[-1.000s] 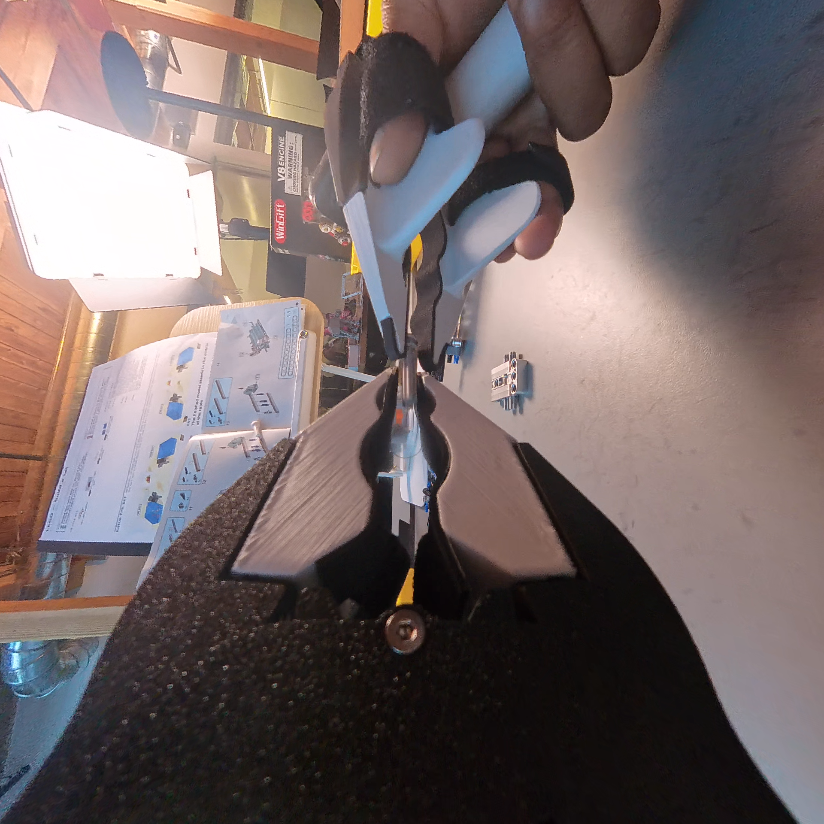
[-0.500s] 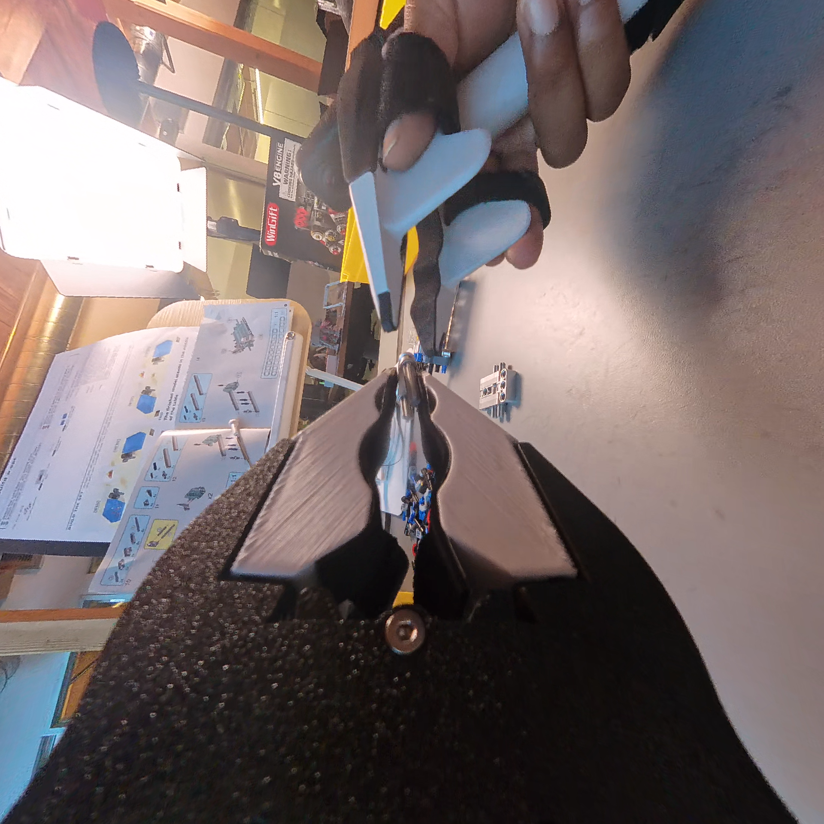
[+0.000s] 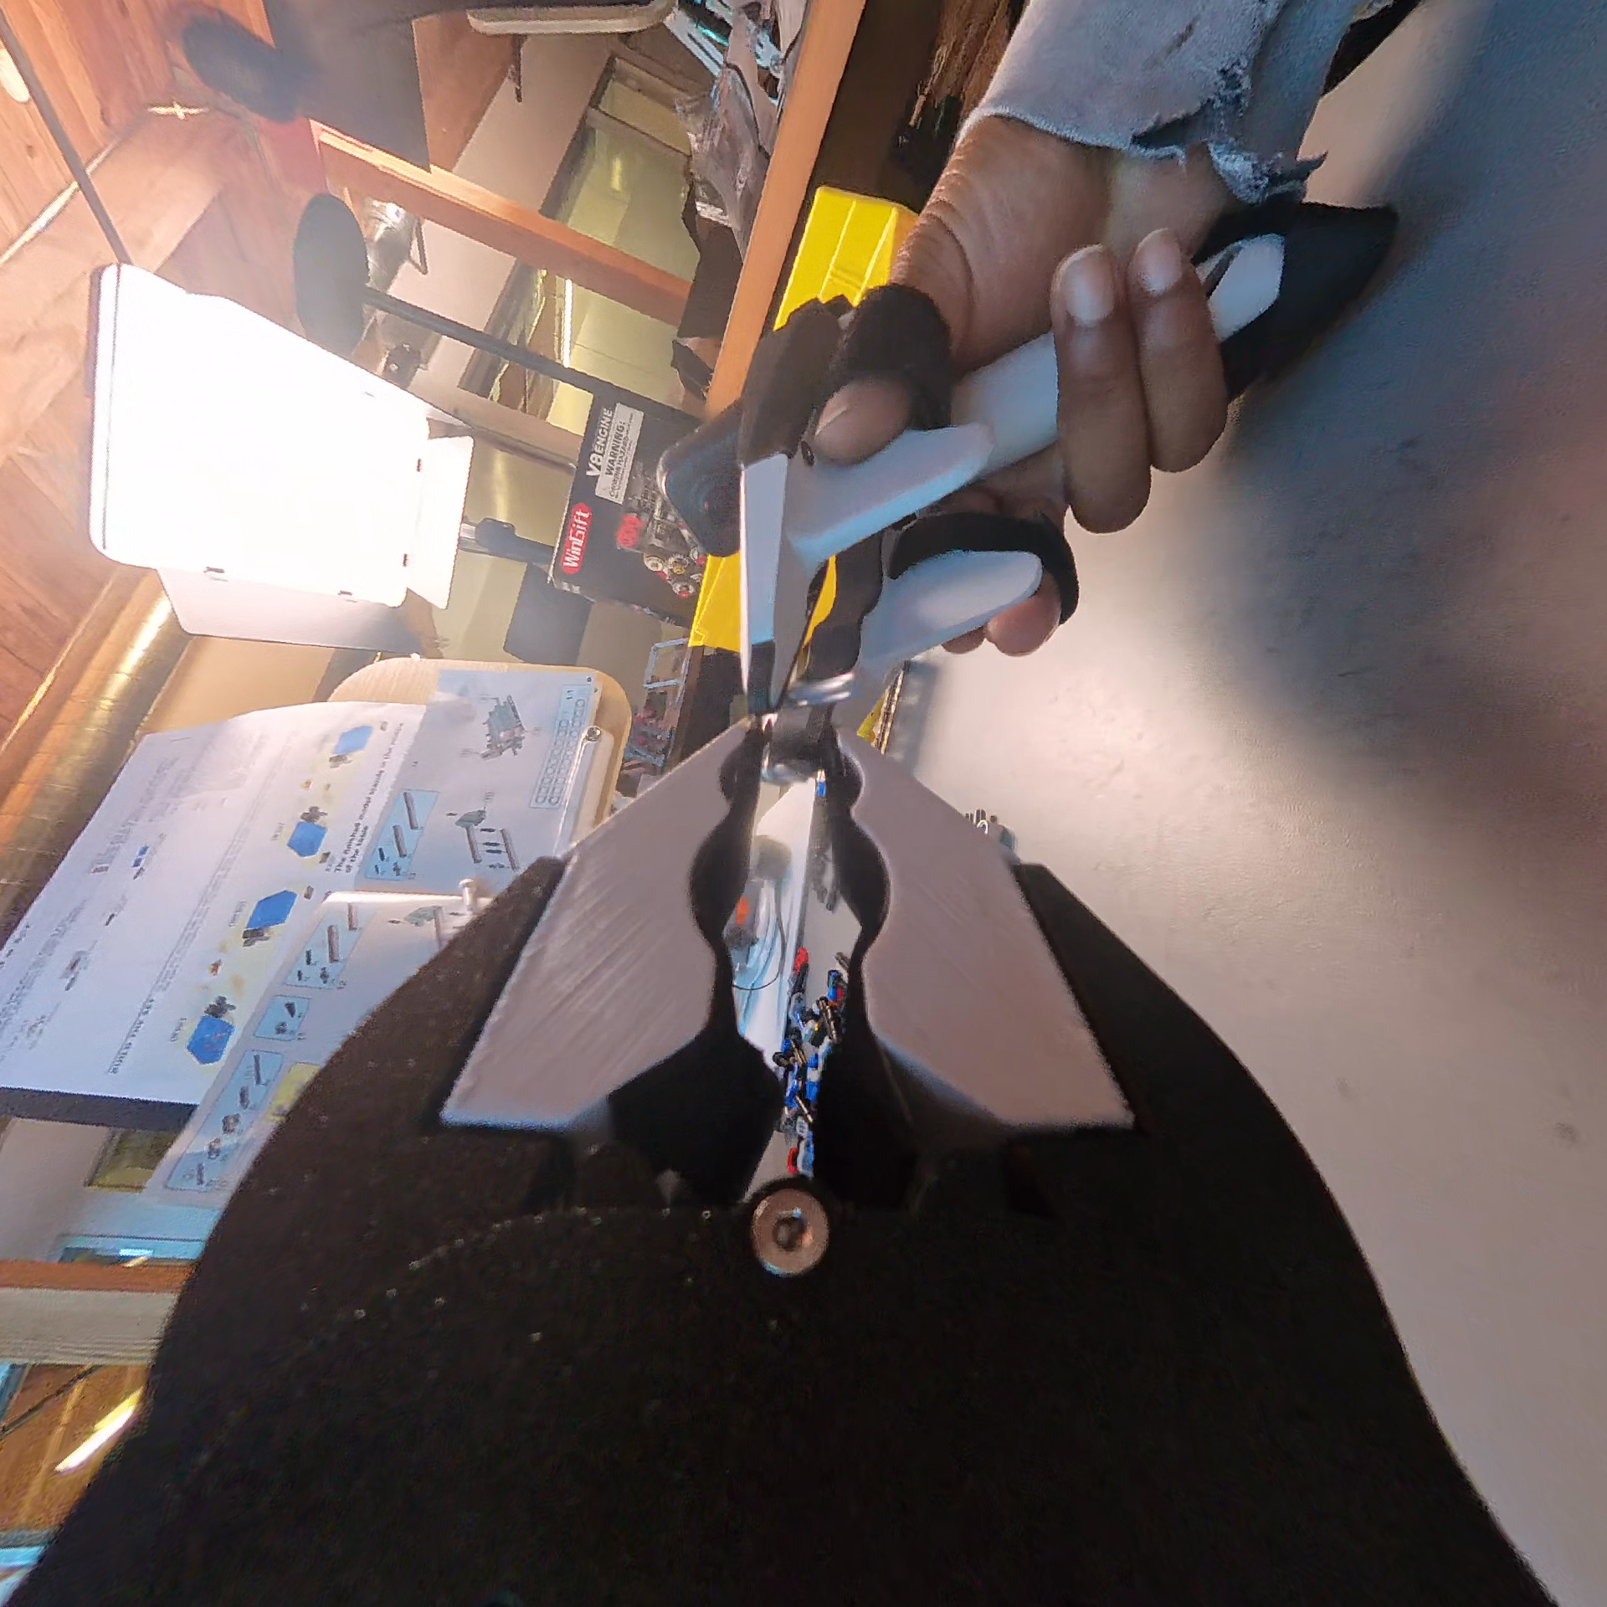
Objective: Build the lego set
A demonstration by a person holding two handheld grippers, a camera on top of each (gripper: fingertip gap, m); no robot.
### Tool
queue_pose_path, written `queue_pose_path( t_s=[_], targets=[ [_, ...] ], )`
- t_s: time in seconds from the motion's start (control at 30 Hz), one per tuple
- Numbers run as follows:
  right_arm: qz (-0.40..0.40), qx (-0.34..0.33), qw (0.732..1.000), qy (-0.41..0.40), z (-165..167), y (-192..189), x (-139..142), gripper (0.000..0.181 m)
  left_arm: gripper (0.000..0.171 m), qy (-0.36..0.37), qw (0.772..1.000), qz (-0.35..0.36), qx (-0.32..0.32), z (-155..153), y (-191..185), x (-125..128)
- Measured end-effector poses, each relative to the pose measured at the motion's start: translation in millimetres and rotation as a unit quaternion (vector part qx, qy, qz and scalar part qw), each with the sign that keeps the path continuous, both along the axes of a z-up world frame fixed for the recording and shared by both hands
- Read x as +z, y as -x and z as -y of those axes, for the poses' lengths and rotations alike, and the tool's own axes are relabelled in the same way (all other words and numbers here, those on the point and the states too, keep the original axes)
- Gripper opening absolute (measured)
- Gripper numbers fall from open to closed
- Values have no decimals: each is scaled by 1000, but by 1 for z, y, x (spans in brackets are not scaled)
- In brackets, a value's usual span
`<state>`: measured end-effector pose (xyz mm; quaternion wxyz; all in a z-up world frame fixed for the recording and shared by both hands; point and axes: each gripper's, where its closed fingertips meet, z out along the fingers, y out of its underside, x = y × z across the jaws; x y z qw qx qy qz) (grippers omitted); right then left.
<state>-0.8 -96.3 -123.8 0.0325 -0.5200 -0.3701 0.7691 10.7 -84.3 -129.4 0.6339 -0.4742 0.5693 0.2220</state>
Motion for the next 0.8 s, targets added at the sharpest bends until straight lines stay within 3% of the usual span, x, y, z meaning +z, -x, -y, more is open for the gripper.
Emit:
queue_pose_path(
  t_s=[0.2, 0.3, 0.37, 0.5, 0.57, 0.63, 0.73, 0.8],
  targets=[
    [-2, -25, 1000, -18, -12, -5, 1, 6, 18, 31, 999, 41, 4, -5, 10, 2],
    [-14, -61, 996, -61, -24, -9, 8, 5, 19, 120, 983, 139, -3, -11, 15, 0],
    [-8, -88, 983, -161, -28, -12, 6, 6, 19, 224, 945, 238, -17, -15, 19, -2],
    [26, -96, 910, -403, -23, -16, -14, 6, 18, 444, 795, 400, -104, -3, 11, -1],
    [29, -87, 869, -486, -15, -15, -23, 6, 18, 509, 744, 413, -130, 3, 3, -8],
    [35, -71, 836, -542, -7, -14, -33, 6, 17, 538, 737, 388, -132, 9, -4, -22],
    [64, -38, 800, -596, -2, -16, -55, 6, 8, 534, 768, 334, -112, 13, -11, -39],
    [74, -25, 794, -602, 0, -18, -62, 6, 6, 534, 785, 298, -98, 15, -13, -50]
  ],
)
